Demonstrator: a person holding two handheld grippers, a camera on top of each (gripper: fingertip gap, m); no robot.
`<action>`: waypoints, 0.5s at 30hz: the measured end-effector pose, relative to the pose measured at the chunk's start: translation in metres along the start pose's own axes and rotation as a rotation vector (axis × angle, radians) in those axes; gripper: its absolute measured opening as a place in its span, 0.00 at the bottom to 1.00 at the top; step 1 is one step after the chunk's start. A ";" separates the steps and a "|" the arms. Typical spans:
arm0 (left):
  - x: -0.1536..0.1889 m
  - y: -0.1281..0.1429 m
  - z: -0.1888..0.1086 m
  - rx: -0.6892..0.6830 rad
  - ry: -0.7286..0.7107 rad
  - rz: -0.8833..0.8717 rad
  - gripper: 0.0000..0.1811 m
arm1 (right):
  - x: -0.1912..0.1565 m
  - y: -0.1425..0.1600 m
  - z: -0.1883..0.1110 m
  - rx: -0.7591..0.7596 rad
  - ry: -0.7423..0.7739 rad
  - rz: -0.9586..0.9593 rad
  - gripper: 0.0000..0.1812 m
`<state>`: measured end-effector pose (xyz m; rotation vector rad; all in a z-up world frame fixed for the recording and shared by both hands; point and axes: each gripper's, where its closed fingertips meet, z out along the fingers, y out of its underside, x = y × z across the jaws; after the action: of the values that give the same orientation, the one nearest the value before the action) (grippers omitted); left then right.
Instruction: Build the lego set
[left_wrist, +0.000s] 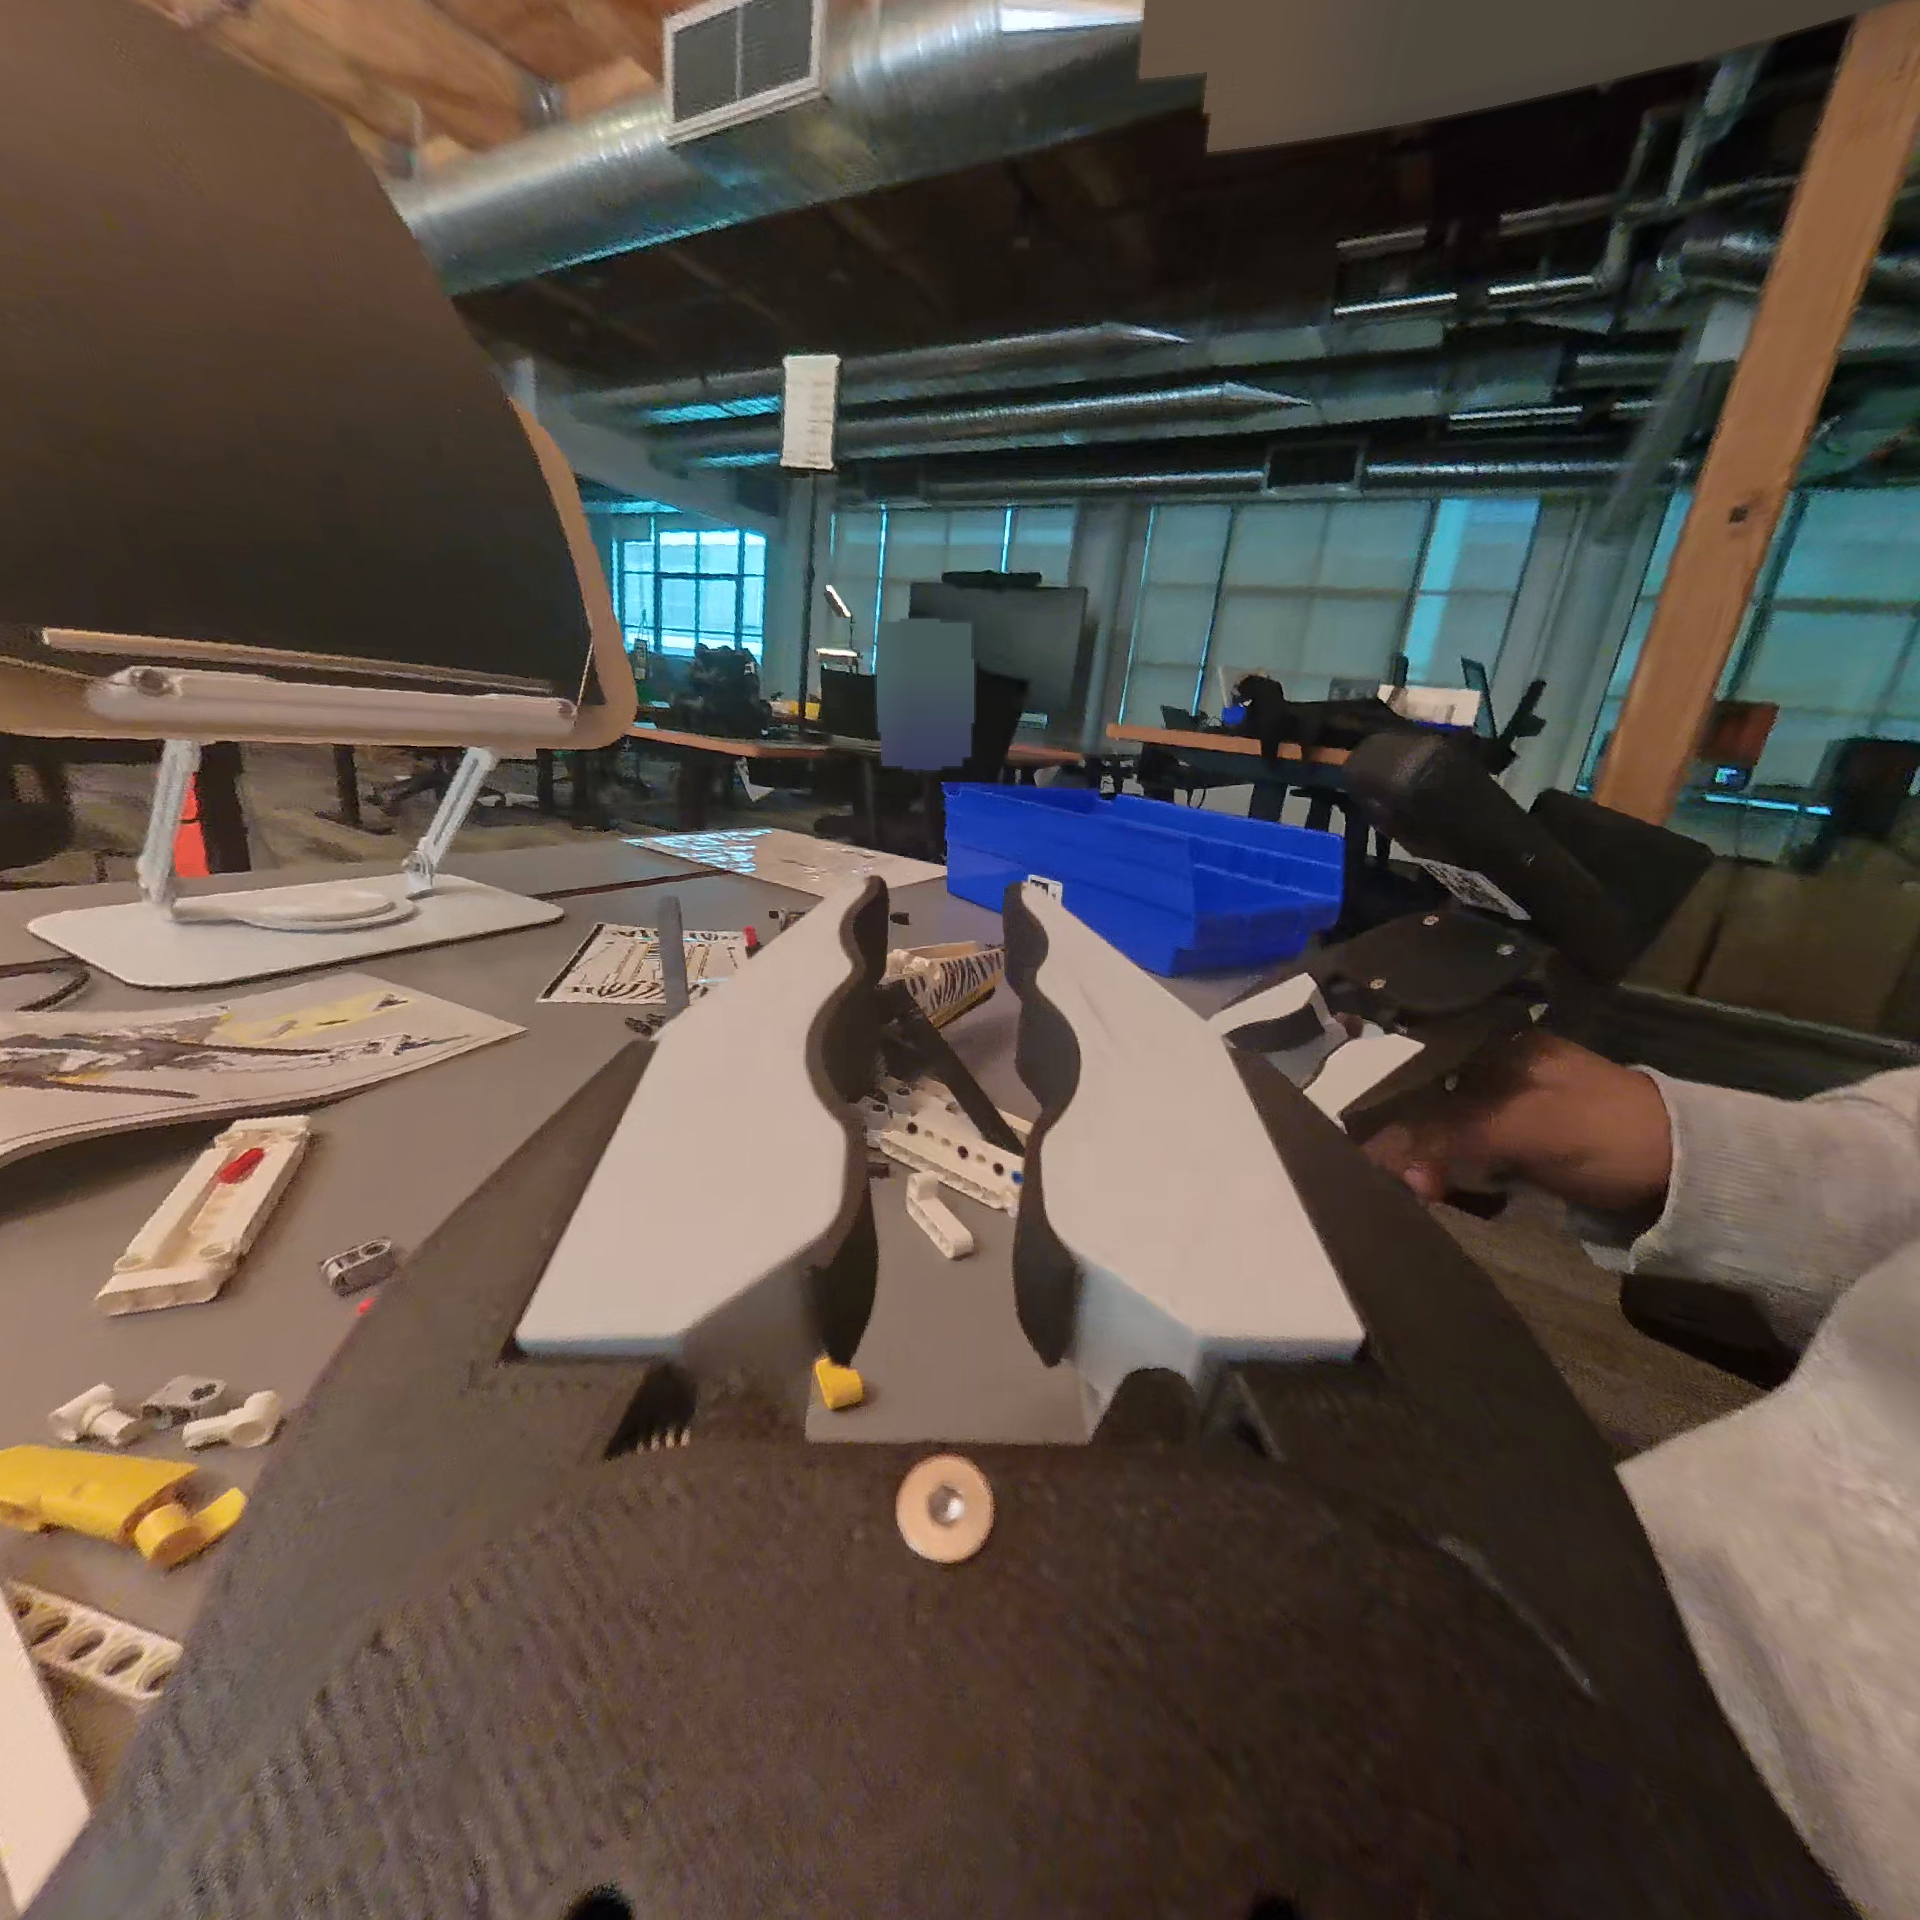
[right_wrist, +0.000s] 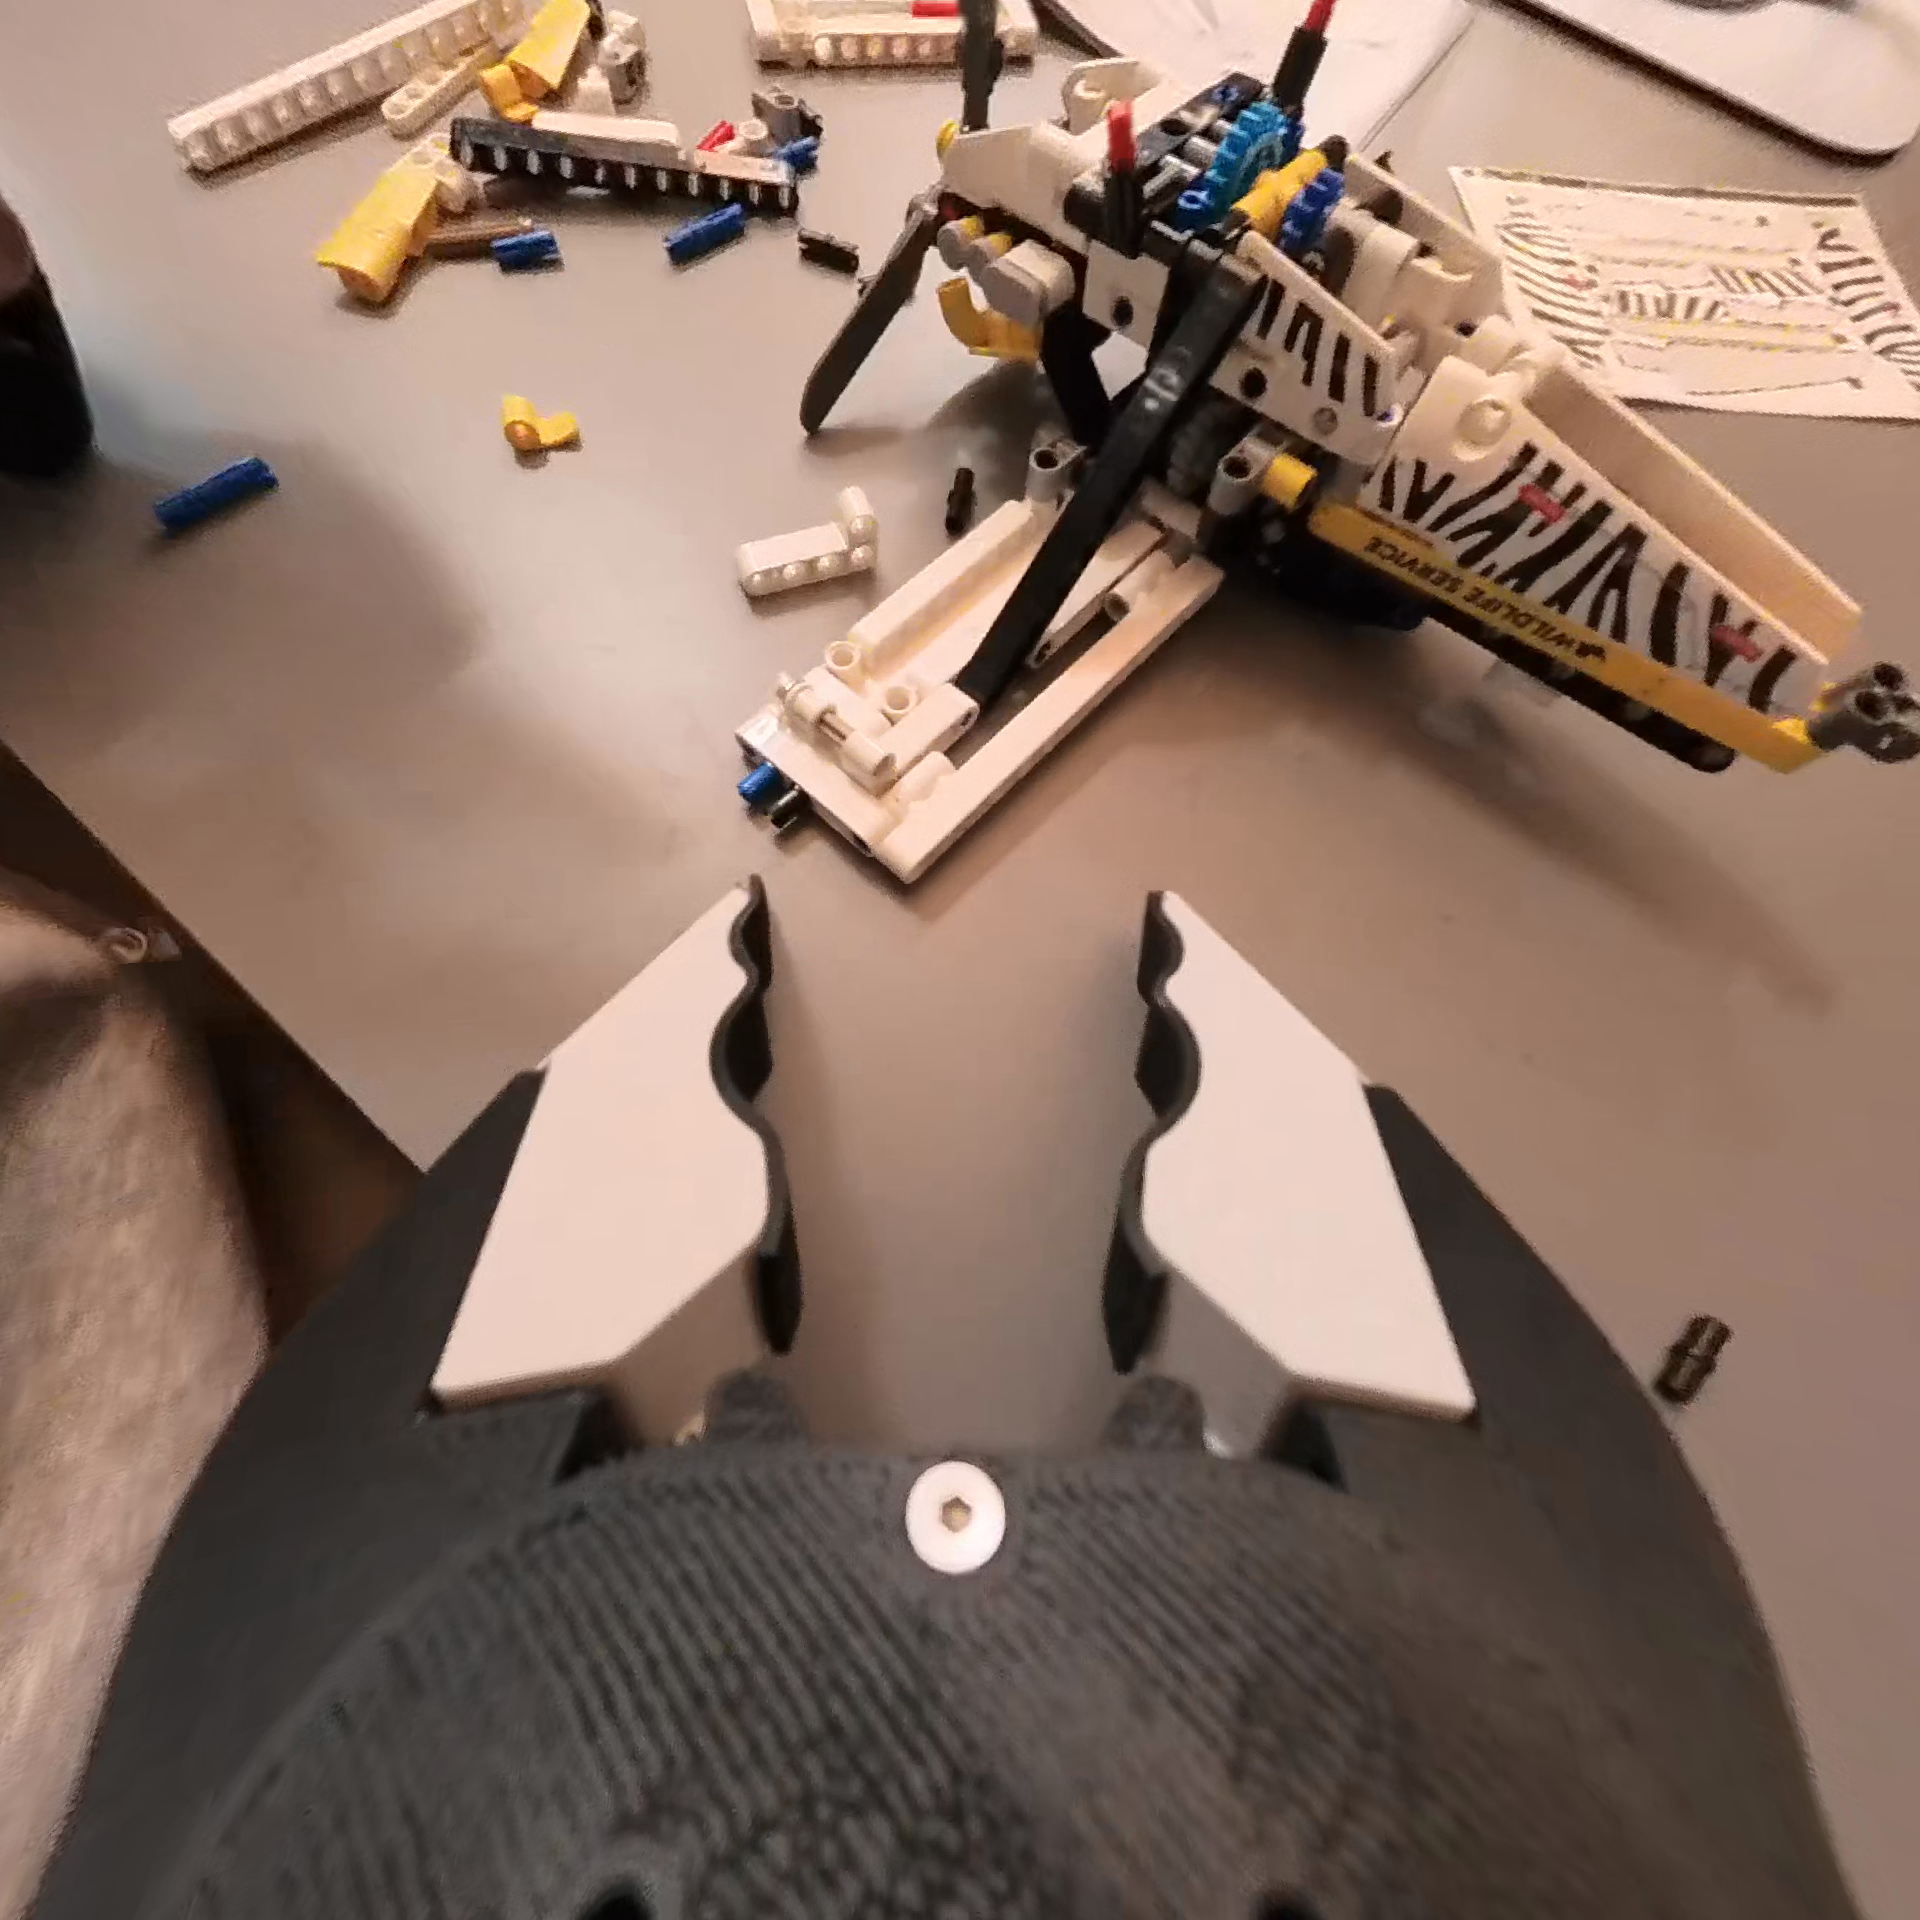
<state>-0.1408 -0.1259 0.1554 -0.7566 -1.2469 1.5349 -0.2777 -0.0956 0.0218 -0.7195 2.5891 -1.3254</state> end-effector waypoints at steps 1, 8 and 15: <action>-0.001 0.000 0.000 -0.002 0.001 -0.009 0.10 | 0.001 0.000 0.000 0.012 -0.005 0.029 0.38; -0.004 0.000 0.000 0.002 -0.017 -0.020 0.09 | 0.003 -0.004 -0.004 0.081 -0.023 0.080 0.25; -0.013 0.000 0.001 0.006 -0.011 -0.121 0.10 | 0.002 -0.025 -0.028 0.325 -0.062 0.099 0.00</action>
<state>-0.1373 -0.1385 0.1540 -0.6580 -1.2726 1.4457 -0.2799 -0.0886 0.0580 -0.5582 2.2512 -1.6090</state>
